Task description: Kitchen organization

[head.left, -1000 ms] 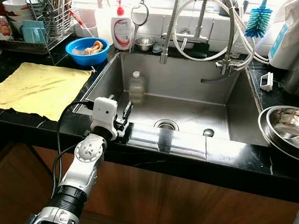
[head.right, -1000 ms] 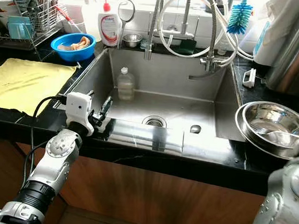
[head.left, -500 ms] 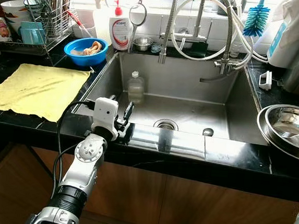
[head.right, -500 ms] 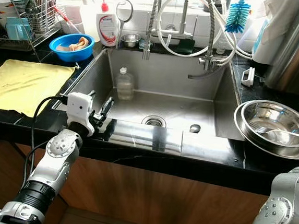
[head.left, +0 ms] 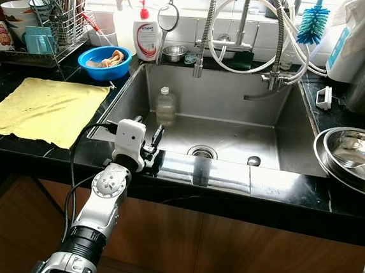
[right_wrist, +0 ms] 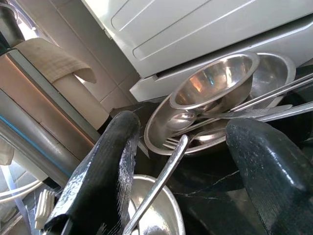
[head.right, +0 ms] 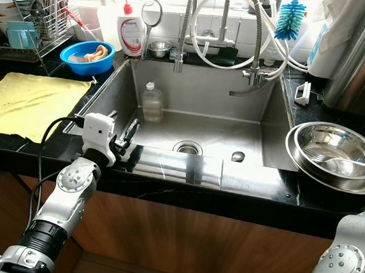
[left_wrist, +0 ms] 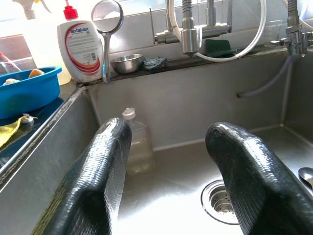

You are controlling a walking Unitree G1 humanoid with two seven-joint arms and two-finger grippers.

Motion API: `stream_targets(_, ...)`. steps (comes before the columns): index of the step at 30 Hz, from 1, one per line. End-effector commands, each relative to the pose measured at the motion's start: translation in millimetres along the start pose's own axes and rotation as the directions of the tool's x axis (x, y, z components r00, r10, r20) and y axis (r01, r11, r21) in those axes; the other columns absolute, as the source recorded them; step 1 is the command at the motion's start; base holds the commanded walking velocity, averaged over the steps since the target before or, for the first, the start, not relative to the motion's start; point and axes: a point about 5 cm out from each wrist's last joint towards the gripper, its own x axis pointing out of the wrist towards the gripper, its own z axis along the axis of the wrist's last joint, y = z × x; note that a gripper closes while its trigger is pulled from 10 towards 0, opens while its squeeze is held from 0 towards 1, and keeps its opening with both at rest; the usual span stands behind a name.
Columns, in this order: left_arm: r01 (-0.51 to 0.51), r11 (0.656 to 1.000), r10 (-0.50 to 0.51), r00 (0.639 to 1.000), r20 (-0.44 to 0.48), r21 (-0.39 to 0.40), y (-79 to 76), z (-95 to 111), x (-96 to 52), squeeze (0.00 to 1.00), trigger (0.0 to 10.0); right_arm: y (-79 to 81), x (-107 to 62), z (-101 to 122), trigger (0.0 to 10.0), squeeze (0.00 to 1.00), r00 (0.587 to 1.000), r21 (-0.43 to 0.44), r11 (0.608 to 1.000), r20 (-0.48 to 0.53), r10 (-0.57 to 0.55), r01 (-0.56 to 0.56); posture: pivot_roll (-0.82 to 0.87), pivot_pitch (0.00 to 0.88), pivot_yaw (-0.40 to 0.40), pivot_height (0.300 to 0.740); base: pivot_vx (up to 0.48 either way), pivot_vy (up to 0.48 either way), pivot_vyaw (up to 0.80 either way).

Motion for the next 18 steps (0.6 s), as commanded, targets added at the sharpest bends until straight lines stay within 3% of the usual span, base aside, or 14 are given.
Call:
stream_targets(1, 0.003, 1.000, -0.003, 1.000, 0.006, 0.017, 3.0, 0.4, -1.6, 0.00, 10.0, 1.0, 1.2, -1.8, 10.0, 0.00, 1.000, 0.011, 1.000, -0.011, -0.009, 0.009, -0.08, 0.000, 0.066, 0.740, 0.000, 0.000, 0.00)
stream_targets(18, 0.008, 1.000, -0.008, 1.000, 0.003, 0.026, 2.7, -0.8, -4.2, 0.00, 10.0, 5.2, 10.7, -13.5, 10.0, 0.00, 0.997, 0.020, 1.000, -0.071, 0.002, 0.000, -0.08, 0.000, 0.068, 0.740, 0.000, 0.000, 0.00)
